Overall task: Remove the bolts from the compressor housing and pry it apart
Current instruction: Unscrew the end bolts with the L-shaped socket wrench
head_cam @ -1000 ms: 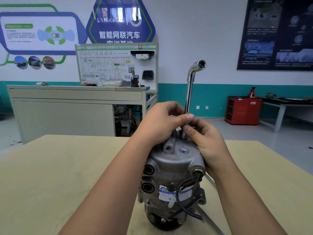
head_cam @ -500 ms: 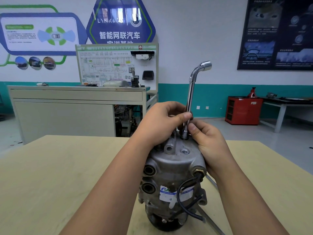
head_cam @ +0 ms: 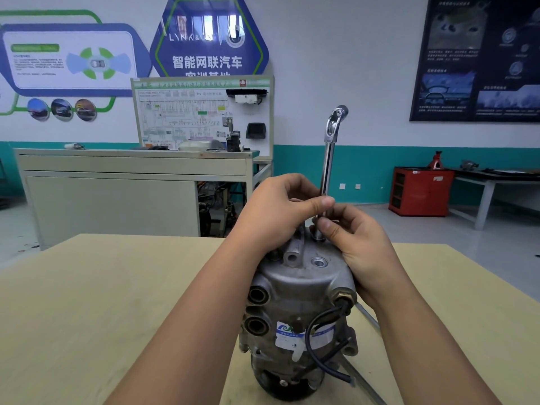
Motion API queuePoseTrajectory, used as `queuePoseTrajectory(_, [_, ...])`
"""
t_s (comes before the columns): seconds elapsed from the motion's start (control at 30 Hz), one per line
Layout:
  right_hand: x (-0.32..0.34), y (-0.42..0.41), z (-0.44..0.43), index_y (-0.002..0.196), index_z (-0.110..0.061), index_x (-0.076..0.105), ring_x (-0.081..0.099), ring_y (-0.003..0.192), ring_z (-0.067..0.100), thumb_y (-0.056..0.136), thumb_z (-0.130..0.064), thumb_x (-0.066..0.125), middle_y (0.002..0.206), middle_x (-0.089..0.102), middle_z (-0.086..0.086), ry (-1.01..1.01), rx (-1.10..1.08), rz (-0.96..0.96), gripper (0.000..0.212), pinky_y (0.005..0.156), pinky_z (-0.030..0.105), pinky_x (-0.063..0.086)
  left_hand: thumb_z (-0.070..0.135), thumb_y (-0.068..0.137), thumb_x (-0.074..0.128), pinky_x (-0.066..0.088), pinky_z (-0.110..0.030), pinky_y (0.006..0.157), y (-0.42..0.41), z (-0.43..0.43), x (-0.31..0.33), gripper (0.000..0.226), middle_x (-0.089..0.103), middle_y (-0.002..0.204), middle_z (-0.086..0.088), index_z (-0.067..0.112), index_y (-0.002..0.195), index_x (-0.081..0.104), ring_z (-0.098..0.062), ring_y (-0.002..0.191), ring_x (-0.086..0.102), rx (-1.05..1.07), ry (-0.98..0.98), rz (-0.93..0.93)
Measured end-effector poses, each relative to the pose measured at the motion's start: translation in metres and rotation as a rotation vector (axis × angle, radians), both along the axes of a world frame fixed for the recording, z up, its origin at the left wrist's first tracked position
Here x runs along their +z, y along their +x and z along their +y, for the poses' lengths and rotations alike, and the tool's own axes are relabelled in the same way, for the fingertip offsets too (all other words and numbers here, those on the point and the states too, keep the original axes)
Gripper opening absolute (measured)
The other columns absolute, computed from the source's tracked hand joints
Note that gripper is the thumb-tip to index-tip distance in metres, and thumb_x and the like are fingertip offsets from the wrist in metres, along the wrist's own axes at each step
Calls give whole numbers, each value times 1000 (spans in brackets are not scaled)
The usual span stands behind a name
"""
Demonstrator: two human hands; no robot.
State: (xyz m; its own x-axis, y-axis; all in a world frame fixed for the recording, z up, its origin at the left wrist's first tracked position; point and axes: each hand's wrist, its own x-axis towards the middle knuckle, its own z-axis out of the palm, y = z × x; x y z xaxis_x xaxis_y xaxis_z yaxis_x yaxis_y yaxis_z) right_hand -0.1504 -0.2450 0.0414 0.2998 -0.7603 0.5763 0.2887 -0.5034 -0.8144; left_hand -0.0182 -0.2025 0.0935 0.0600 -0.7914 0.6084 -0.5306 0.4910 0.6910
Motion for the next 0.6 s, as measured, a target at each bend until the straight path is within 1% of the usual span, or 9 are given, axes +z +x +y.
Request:
queuePoseTrajectory(0.07, [0, 0, 0, 87, -19, 64, 64, 72, 3, 89, -6, 56, 73, 69, -8, 0, -7, 17, 16, 67, 20, 52, 29, 80, 75, 51, -20, 75, 1, 0, 0, 13, 72, 80, 7, 27, 75, 64, -2, 75, 65, -11, 4, 2])
queuePoseTrajectory(0.13, [1, 1, 1, 88, -20, 66, 65, 80, 8, 92, -6, 52, 80, 71, -5, 18, 3, 27, 21, 75, 28, 53, 26, 85, 71, 53, -25, 86, 1, 1, 0, 4, 74, 91, 4, 24, 88, 69, -7, 89, 68, -44, 25, -6])
queuePoseTrajectory(0.2, [2, 2, 2, 87, -23, 69, 67, 87, 14, 94, -6, 49, 86, 72, -1, 40, 8, 27, 26, 82, 35, 53, 23, 90, 65, 50, -21, 91, 1, 1, 0, 14, 74, 99, 6, 19, 102, 72, -3, 96, 67, -78, 39, -32])
queuePoseTrajectory(0.27, [2, 2, 3, 87, -24, 69, 67, 88, 15, 94, -7, 48, 87, 73, -1, 57, 13, 20, 28, 82, 36, 53, 21, 94, 60, 47, -15, 92, 0, 2, 1, 18, 73, 99, 10, 20, 108, 71, 3, 99, 64, -108, 53, -46])
queuePoseTrajectory(0.37, [2, 3, 4, 87, -22, 70, 68, 88, 17, 94, -6, 47, 87, 73, 1, 93, 38, -4, 28, 81, 36, 53, 19, 96, 56, 46, -16, 93, 0, 3, 2, 18, 73, 97, 11, 22, 105, 71, 3, 99, 64, -109, 60, -42])
queuePoseTrajectory(0.5, [4, 3, 5, 91, -21, 70, 67, 94, 21, 93, -7, 46, 94, 74, 4, 117, 78, -28, 27, 86, 37, 53, 25, 93, 60, 49, -22, 88, 0, 3, 1, 14, 74, 92, 11, 21, 94, 73, -1, 92, 66, -52, 32, -77])
queuePoseTrajectory(0.6, [3, 2, 6, 86, -21, 71, 68, 92, 20, 93, -9, 47, 92, 74, 4, 108, 75, -27, 28, 85, 37, 53, 29, 90, 64, 51, -26, 88, 0, 0, 0, 18, 74, 92, 7, 16, 98, 73, -4, 91, 67, -24, 36, -54])
